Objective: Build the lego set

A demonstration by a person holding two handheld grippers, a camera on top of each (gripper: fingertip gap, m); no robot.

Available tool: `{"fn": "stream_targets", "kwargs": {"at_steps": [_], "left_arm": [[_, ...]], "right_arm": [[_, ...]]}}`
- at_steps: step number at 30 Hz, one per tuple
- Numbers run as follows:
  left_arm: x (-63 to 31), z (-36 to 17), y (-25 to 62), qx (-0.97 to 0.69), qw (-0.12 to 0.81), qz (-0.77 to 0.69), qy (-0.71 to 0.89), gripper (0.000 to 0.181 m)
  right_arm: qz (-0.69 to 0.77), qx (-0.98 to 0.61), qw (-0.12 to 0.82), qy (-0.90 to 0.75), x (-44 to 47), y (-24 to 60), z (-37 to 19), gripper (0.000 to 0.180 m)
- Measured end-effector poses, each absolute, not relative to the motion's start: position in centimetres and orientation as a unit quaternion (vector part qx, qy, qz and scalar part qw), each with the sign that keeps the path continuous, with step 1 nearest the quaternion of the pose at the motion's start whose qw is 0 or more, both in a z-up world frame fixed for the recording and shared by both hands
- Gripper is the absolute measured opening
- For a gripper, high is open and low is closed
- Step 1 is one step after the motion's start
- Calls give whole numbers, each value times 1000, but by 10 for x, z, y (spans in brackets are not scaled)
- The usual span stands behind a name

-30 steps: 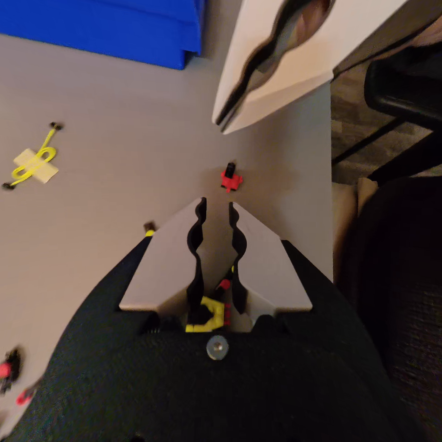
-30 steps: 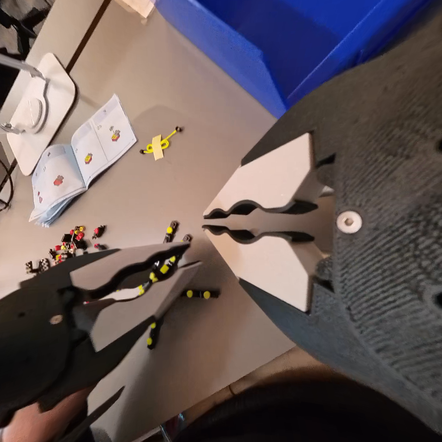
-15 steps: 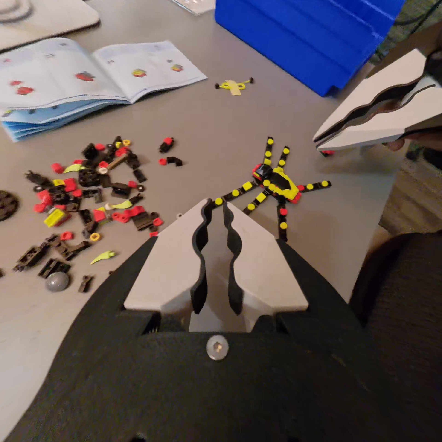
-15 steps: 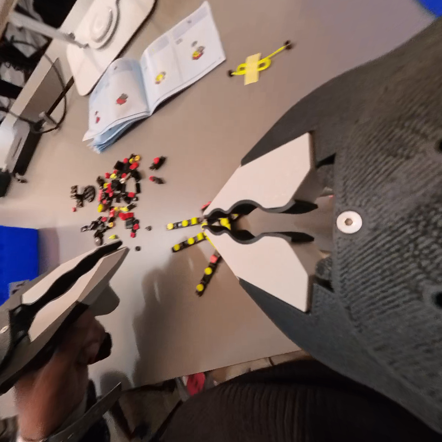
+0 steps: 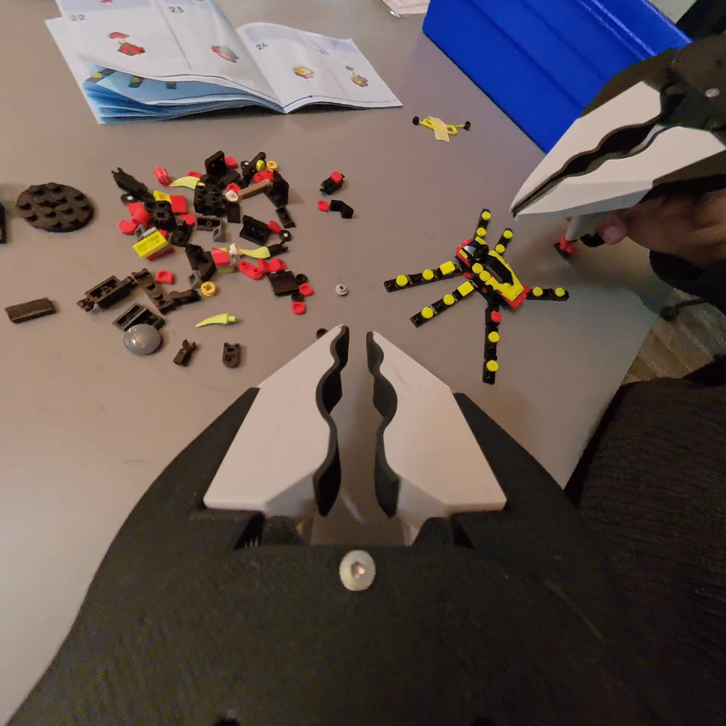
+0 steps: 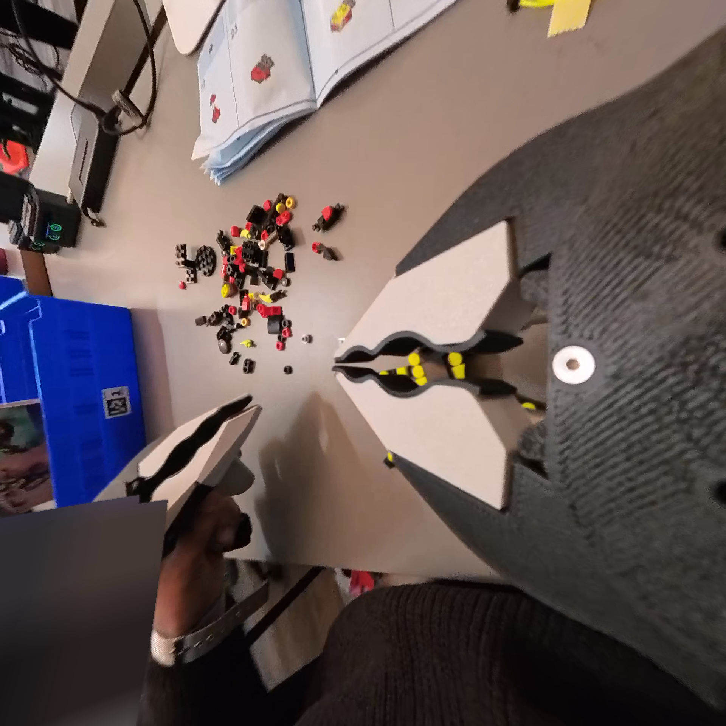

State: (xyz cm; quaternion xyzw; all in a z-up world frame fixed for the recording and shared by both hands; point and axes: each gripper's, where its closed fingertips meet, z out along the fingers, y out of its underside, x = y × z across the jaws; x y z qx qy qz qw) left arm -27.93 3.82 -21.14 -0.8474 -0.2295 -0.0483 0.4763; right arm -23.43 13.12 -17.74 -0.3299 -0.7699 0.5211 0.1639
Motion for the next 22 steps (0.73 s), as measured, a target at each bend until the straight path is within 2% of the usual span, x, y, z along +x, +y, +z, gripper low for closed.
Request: {"fn": "stream_targets", "kwargs": {"at_steps": [1,7,22], "left_arm": [[-280,-213,37,-847,475,-49,-234,7],[-278,-217,36,-846,471,-58,-241,11],[-272,-213,59,-846,478,-99,-214,14]], "right_arm": [[533,-334,151,-763,-235,131,-175,0],[564,-345,108,-743,-237,126,-173,1],[529,-368,133,-753,-229,141,-187,2]]}}
